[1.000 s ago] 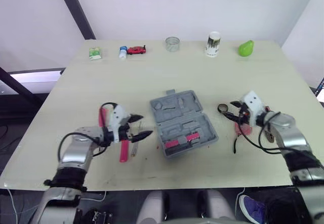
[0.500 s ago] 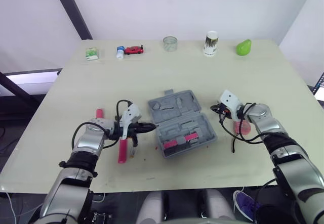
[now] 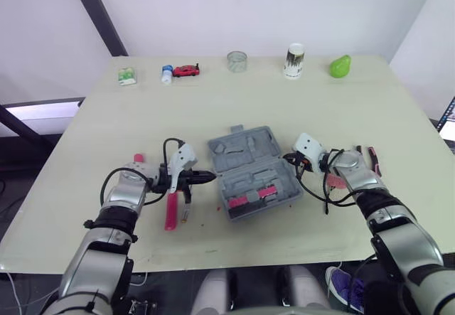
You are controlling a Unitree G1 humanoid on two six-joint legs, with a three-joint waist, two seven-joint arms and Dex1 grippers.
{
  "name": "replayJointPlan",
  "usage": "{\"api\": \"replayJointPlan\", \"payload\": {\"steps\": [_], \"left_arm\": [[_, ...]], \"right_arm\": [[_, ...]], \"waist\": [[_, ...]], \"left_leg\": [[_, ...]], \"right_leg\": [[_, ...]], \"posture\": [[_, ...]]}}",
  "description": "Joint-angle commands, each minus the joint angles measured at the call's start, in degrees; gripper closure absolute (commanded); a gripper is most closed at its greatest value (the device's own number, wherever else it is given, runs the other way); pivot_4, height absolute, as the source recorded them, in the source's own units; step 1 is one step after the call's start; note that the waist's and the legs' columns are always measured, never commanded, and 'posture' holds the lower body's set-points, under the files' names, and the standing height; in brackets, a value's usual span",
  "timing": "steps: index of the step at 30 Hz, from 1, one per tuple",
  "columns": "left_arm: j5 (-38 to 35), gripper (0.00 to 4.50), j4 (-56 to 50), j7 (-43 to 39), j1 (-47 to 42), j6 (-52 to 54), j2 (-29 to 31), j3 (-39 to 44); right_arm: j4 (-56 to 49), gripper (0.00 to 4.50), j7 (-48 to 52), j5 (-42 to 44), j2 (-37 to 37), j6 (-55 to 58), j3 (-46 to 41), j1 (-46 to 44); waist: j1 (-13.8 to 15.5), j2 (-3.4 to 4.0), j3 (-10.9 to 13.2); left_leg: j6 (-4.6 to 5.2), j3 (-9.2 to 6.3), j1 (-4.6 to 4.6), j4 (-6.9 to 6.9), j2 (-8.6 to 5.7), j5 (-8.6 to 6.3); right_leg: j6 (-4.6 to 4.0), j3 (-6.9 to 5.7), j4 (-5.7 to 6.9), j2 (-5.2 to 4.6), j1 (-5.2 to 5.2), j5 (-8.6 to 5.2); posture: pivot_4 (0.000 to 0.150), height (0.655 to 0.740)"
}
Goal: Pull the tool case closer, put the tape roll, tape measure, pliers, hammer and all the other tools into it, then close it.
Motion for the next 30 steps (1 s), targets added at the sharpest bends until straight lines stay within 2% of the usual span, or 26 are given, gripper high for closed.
{"api": "replayJointPlan", "payload": {"steps": [1,20,30], "left_arm": [[0.4,4.47,0.1,-0.3,-1.2,-0.9,0.4,0.5],[1.5,4.47,1.5,-0.9,-2.5,-0.4,-1.8,-0.6],[2.3,4.47,1.2,-1.0,-2.5,-0.8,-3.2,-1.0]], "right_arm": [[-0.9,4.50,0.5,-0.1,0.5,-1.4,-0.1,-0.9],[-2.1,4.50,0.9,0.1,1.0,-1.4,-0.2,-0.3],[-8.7,4.50,5.7,1.7,-0.2,2.0,0.1,2.9]], "waist": [[0.0,0.00,0.0],[-0.1,0.00,0.0],[0.0,0.00,0.0]], "left_leg": [[0.00,0.00,0.00,0.00,0.00,0.00],[0.00,0.01,0.00,0.00,0.01,0.00],[0.01,0.00,0.00,0.00,0.00,-0.01]], "right_leg": [[0.00,0.00,0.00,0.00,0.00,0.00],[0.00,0.00,0.01,0.00,0.00,0.00],[0.00,0.00,0.00,0.00,0.00,0.00]], "posture": [[0.150,0.7400],[0.150,0.7400],[0.150,0.7400]]}}
